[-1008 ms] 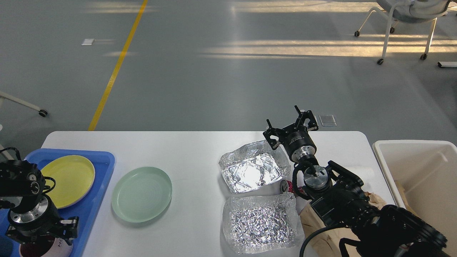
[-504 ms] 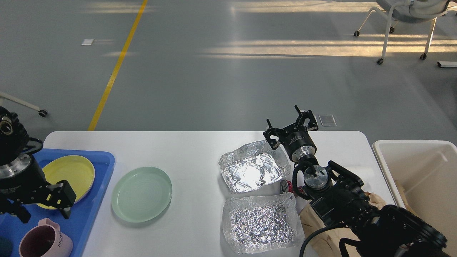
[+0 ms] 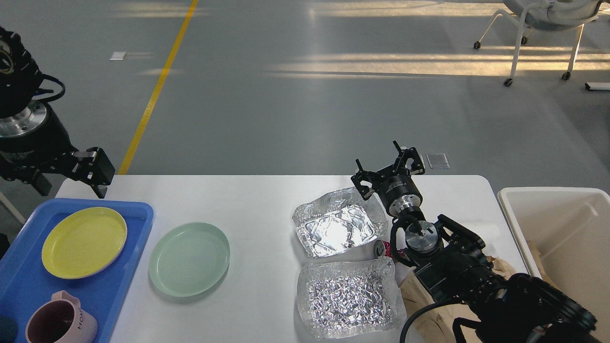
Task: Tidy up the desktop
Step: 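Open the left gripper and lift it off the mug, then move the left gripper to the pale green plate's rim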
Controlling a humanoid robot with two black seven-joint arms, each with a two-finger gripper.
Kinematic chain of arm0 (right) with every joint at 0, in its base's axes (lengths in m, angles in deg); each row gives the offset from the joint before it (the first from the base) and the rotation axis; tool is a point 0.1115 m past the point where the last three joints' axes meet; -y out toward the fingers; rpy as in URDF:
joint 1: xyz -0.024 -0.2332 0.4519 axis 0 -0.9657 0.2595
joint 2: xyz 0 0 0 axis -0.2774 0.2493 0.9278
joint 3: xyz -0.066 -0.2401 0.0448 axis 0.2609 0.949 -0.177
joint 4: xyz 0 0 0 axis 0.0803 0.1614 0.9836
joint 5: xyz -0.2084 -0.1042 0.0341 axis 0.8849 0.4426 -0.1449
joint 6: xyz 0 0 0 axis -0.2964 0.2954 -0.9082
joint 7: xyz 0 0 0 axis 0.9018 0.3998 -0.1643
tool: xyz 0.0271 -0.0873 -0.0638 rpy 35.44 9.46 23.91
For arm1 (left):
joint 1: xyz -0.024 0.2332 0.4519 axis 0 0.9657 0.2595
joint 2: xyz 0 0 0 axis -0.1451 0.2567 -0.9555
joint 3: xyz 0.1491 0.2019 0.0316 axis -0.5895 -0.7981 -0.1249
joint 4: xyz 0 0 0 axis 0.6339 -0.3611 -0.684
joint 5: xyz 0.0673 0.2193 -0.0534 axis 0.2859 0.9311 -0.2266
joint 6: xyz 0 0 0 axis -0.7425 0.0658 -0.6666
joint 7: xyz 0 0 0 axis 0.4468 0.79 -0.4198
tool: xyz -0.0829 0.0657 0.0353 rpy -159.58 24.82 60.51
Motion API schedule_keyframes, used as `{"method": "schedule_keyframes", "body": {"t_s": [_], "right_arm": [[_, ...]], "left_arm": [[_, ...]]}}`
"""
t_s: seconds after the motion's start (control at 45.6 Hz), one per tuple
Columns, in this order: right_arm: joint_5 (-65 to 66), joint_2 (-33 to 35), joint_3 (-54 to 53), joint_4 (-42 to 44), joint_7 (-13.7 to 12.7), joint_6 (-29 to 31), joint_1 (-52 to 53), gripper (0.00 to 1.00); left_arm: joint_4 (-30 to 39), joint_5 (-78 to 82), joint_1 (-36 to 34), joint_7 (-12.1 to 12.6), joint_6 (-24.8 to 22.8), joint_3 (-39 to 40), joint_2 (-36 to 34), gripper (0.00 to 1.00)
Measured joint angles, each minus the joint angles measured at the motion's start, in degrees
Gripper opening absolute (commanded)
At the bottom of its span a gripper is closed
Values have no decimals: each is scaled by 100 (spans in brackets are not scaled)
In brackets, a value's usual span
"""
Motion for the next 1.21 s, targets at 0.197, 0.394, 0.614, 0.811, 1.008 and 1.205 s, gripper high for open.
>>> {"method": "schedule_keyframes", "body": {"t_s": [0.197,0.394,0.614,0.811,1.008,1.205], "right_arm": [[0,0,0,0,0,0,0,100],[0,0,0,0,0,0,0,100],[1,0,0,0,0,0,0,100],[5,0,0,0,0,0,0,100],[5,0,0,0,0,0,0,100],[1,0,0,0,0,0,0,100]], "left_arm": [[-211,-527,-472,7,-1,-187,900,89],[-224,-1086,-1261,9,2,-417,1653,89],[-76,-1171,-1971,9,2,-433,1917,89],[-44,-1159,-1797,51,2,-444,1964,89],[-82,-1091,-635,110,7,-435,1998,88],[-93,-1067,703,131,1043,-335,2258,84]]}}
